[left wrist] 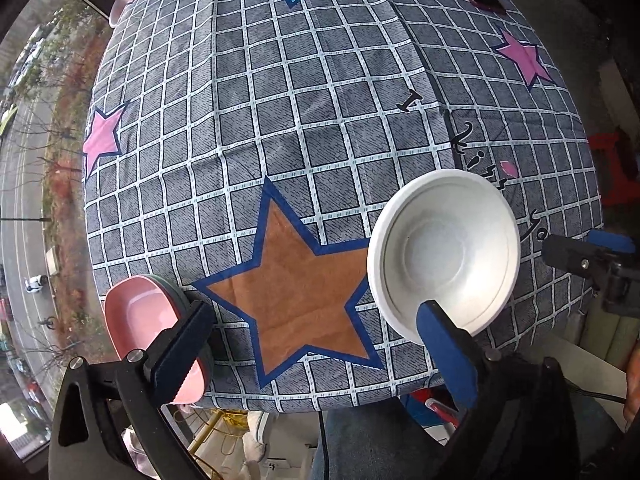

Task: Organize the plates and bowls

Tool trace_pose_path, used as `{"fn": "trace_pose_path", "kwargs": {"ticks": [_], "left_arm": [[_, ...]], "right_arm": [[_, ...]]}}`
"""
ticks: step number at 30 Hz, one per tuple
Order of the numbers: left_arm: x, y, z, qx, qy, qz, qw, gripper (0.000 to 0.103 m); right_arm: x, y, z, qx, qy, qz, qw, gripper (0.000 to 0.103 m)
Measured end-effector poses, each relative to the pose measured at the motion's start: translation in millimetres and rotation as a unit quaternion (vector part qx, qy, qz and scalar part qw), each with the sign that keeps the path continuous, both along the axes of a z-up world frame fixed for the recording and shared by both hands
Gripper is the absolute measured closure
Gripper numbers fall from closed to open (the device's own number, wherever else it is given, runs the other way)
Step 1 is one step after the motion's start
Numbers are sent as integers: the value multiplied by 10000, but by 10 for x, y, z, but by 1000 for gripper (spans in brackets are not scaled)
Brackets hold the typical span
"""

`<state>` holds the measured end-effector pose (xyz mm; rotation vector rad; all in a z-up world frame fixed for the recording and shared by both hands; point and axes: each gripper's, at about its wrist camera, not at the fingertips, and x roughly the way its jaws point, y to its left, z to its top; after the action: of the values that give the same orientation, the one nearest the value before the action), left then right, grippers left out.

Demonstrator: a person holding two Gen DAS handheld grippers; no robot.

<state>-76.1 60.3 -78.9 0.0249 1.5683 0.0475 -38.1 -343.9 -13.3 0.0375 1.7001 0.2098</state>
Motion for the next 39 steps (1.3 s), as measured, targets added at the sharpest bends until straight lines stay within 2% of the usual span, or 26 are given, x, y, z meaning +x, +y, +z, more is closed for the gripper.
{"fn": "trace_pose_path", "kwargs": {"ticks": [4, 11, 21, 39], "left_arm": [[5, -76, 2, 265, 82, -223, 9994, 1], [-38, -139, -81, 556, 378, -508, 9964, 1], [-34, -89, -63, 963, 469, -480, 9931, 1], [-37, -94, -61, 1103, 471, -542, 9913, 1]], "right_arm": [[15, -34, -12, 120, 79, -104, 9998, 0], [38, -249, -179, 496, 480, -668, 9954, 0], [87, -402, -245, 630, 618, -898, 9920, 0], [109, -495, -293, 723, 658, -1111, 9890, 0]]}}
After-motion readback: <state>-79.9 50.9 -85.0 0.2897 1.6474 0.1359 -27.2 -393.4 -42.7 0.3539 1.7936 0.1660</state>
